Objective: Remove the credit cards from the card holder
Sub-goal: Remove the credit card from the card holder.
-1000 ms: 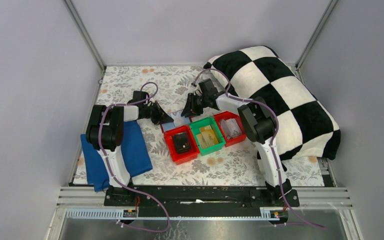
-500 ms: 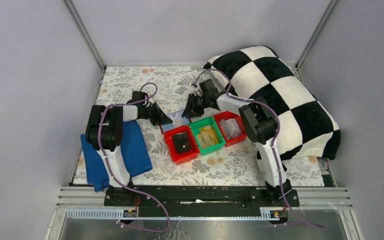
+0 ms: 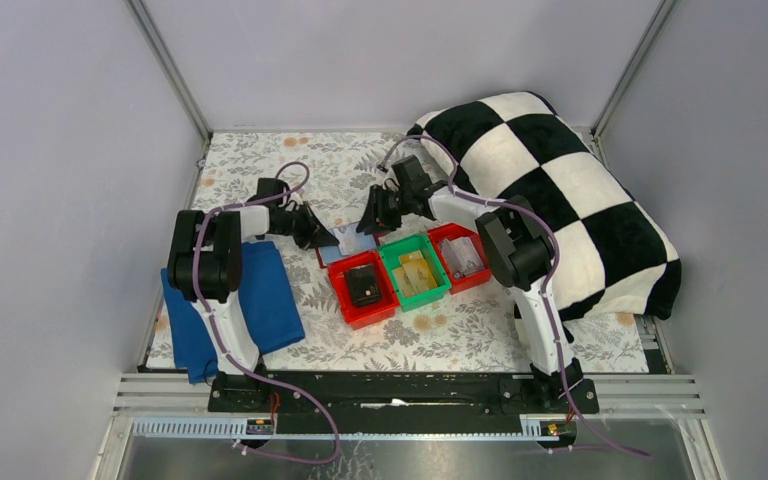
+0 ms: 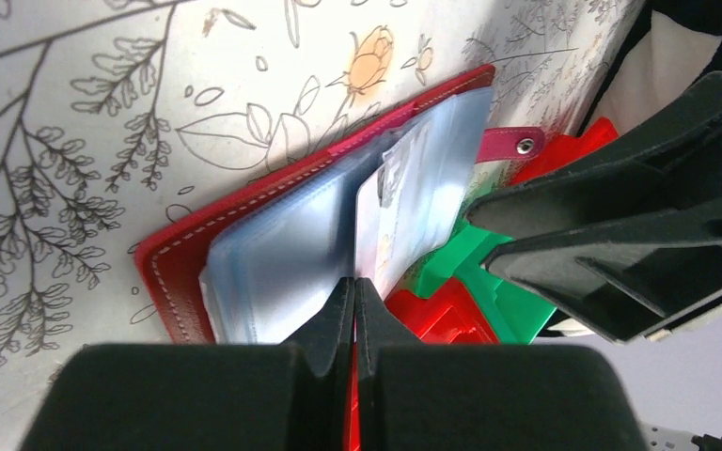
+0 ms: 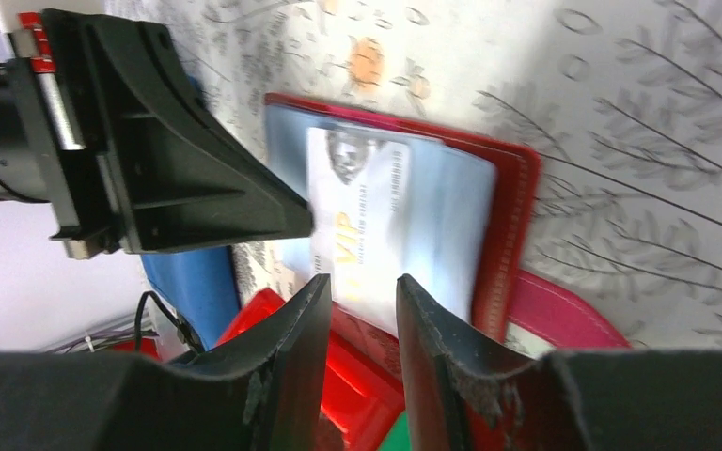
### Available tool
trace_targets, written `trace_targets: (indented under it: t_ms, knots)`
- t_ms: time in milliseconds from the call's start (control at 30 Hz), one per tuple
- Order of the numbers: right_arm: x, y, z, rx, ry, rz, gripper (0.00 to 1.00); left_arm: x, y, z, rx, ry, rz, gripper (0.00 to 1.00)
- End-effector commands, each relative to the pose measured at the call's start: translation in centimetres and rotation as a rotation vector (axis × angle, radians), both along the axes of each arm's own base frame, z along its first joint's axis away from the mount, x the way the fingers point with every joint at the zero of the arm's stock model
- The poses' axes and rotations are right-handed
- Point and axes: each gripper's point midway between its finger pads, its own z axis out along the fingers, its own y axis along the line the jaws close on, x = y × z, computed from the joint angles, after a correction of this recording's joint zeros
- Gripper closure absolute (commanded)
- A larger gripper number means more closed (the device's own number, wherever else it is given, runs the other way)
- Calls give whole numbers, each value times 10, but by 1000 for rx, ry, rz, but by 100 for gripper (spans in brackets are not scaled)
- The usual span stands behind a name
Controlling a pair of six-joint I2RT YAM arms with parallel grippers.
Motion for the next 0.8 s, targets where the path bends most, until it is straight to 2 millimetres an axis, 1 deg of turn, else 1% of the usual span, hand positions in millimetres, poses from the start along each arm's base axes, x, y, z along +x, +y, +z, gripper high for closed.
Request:
trace_targets:
  t_ms: [0, 100, 167, 333, 367, 433, 533, 667, 767]
  knots:
    - [4, 23, 32, 52, -57, 26, 61, 13, 1, 26, -11, -88, -50, 100]
    - [8, 24, 29, 46, -57, 17, 61, 15, 5, 27, -4, -90, -45, 100]
    - [9, 26, 24, 40, -48, 22, 61, 15, 9, 27, -3, -86, -35, 100]
    - [10, 25, 8, 18, -22, 11, 61, 11, 11, 21, -11, -55, -20, 100]
    - [10, 25, 5, 15, -13, 10, 61, 13, 18, 20, -11, -53, -2, 100]
    - [9, 26, -4, 5, 12, 7, 61, 12, 20, 19, -11, -48, 0, 100]
    - [7, 23, -16, -21, 43, 2, 61, 9, 18, 15, -24, -27, -2, 100]
    - [3, 16, -26, -43, 58, -19, 62, 5, 20, 12, -14, -17, -2, 100]
    - [3, 11, -27, -45, 54, -42, 61, 3, 22, 12, -3, -16, 3, 100]
